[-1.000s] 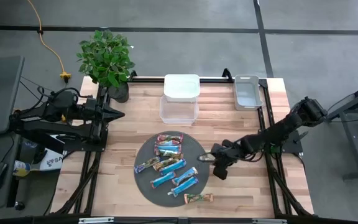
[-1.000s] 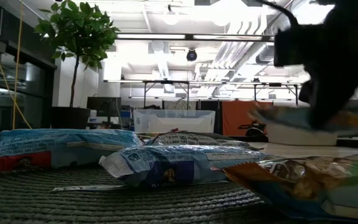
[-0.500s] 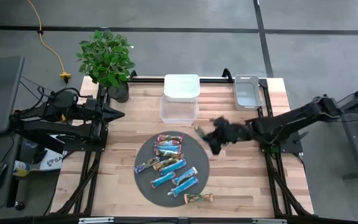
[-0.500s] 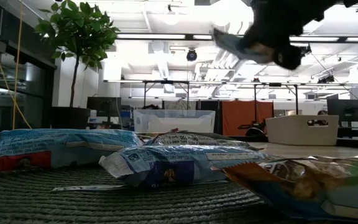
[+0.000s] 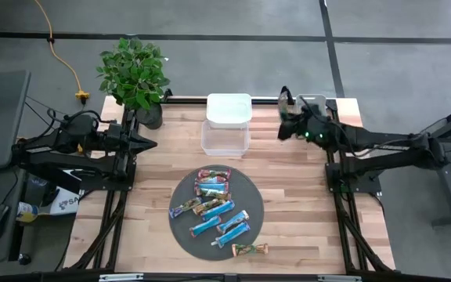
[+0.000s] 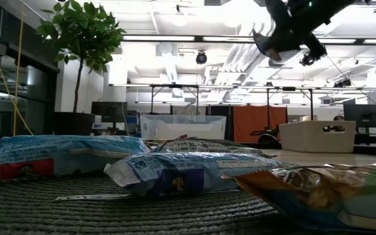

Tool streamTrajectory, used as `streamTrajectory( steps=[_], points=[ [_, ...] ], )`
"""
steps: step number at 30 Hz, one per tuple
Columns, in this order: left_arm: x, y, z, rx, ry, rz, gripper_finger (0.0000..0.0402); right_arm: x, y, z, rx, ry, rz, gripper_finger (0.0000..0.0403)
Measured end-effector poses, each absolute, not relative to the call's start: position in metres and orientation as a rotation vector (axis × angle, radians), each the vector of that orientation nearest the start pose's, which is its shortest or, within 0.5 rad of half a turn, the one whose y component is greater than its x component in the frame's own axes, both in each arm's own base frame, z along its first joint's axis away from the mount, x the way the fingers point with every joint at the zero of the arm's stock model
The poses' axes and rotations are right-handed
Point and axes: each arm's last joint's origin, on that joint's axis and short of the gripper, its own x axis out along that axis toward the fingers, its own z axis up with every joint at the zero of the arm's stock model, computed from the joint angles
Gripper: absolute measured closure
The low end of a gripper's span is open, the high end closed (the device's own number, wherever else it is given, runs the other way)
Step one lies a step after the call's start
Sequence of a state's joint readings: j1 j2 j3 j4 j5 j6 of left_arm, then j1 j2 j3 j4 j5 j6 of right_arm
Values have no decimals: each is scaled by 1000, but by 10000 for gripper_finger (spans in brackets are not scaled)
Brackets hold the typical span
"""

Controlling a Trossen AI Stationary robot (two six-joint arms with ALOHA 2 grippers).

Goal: Pick and place Granola Bars by type
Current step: Put the yellow granola bar into the gray bin

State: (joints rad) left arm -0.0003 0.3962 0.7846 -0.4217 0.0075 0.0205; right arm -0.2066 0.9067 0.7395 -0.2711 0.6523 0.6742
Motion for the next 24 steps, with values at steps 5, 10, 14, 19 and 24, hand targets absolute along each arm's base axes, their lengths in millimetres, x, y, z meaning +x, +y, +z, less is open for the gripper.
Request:
streamTrajectory(
  steps=[5,10,14,19,24],
  points=[
    [77,0,351,21,33,-8,401,170,-82,277,586,221,-1140,337],
    [77,0,351,20,33,-8,401,155,-105,263,611,326,-1326,337],
    [77,0,351,20,33,-8,401,143,-123,255,645,390,-1423,337],
    [77,0,351,21,33,-8,401,133,-146,243,687,500,-1458,337],
    [77,0,351,20,33,-8,401,131,-166,224,745,621,-1464,336]
  ],
)
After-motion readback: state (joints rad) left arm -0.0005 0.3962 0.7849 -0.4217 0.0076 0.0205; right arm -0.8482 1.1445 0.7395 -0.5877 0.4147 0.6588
